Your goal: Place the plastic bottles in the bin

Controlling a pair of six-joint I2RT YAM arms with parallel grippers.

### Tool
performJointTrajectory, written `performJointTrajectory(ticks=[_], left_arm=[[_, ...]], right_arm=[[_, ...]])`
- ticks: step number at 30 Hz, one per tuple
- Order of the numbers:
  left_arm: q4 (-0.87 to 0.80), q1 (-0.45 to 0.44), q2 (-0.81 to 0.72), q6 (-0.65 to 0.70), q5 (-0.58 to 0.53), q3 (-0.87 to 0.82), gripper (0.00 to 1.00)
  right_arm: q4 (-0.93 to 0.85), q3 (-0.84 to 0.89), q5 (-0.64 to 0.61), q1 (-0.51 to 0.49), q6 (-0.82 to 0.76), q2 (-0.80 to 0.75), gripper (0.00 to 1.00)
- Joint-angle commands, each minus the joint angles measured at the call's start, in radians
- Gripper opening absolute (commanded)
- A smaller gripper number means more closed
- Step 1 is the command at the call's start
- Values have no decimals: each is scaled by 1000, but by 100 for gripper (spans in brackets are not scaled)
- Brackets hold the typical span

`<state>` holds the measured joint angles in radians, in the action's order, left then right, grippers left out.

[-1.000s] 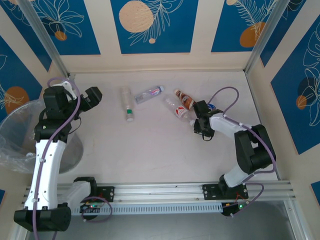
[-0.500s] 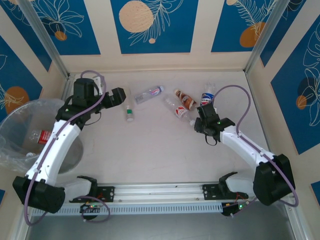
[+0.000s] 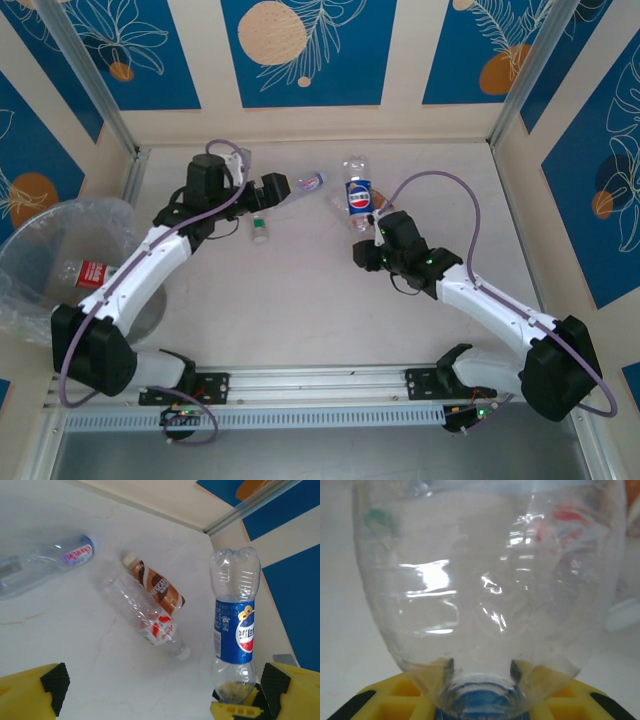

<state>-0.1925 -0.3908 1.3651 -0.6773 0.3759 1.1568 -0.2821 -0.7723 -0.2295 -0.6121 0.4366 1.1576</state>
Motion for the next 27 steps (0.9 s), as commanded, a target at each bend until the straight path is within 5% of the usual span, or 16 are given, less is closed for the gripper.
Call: performJointTrajectory(ticks=[1,8,27], left_arm=[[128,-38,40,-76,76,4,99],[275,-79,107,-125,180,6,100],[353,-109,110,-39,191,-14,94]], right_arm=[[107,-31,81,-36,-18,12,27],[221,-40,189,-90,-18,45,28],[290,-137,248,-188,-29,165,28]])
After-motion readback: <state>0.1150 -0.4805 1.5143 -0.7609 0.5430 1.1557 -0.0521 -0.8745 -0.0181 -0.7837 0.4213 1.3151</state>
